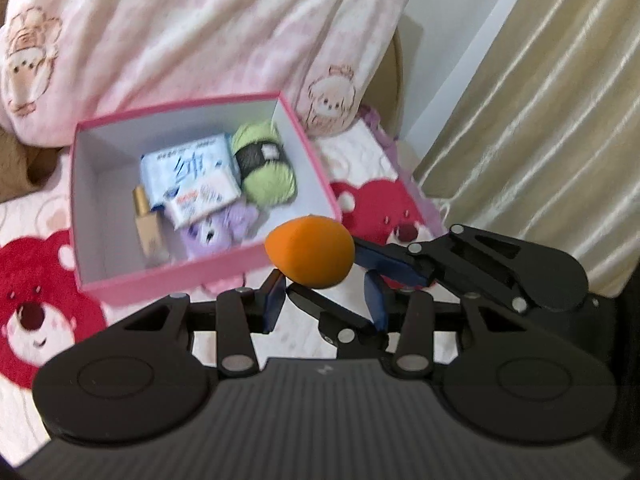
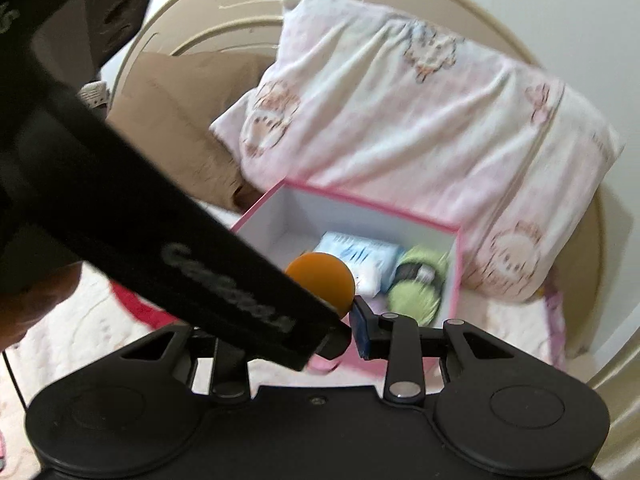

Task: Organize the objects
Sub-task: 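Lift the orange sponge with the left tool and carry it over the box, then open the left tool to drop the sponge into the box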

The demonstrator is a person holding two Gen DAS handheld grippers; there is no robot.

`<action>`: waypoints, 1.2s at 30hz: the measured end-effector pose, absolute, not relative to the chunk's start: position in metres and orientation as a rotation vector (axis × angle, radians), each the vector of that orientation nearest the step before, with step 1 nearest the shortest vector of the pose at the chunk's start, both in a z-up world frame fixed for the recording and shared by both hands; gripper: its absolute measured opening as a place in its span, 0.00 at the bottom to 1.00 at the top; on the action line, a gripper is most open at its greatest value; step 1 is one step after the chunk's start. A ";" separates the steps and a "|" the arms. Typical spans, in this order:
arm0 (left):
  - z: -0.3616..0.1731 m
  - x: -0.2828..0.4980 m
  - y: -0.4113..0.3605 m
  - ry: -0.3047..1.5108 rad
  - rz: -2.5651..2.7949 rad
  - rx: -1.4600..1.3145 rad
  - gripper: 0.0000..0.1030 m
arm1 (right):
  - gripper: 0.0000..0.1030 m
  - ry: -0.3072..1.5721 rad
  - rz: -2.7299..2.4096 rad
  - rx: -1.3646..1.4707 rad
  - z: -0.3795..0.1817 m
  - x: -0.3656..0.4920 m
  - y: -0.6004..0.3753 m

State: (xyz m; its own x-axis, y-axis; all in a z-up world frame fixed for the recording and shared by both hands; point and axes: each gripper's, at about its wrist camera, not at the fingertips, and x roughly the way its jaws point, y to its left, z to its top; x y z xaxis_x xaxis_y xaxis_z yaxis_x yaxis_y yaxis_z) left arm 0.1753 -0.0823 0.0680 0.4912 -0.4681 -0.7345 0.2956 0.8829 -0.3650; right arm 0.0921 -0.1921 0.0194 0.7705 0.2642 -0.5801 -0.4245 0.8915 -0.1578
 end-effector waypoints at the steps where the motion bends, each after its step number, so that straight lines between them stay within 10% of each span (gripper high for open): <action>1: 0.069 0.183 -0.085 0.952 -0.469 -0.205 0.39 | 0.38 0.576 0.365 -0.303 0.022 0.098 -0.192; 25: -0.055 0.324 -0.092 1.156 -0.421 -0.490 0.37 | 0.38 0.858 0.286 -0.261 -0.067 0.241 -0.222; 36: -0.034 0.313 -0.078 1.039 -0.330 -0.367 0.56 | 0.56 0.822 0.296 -0.200 -0.062 0.229 -0.233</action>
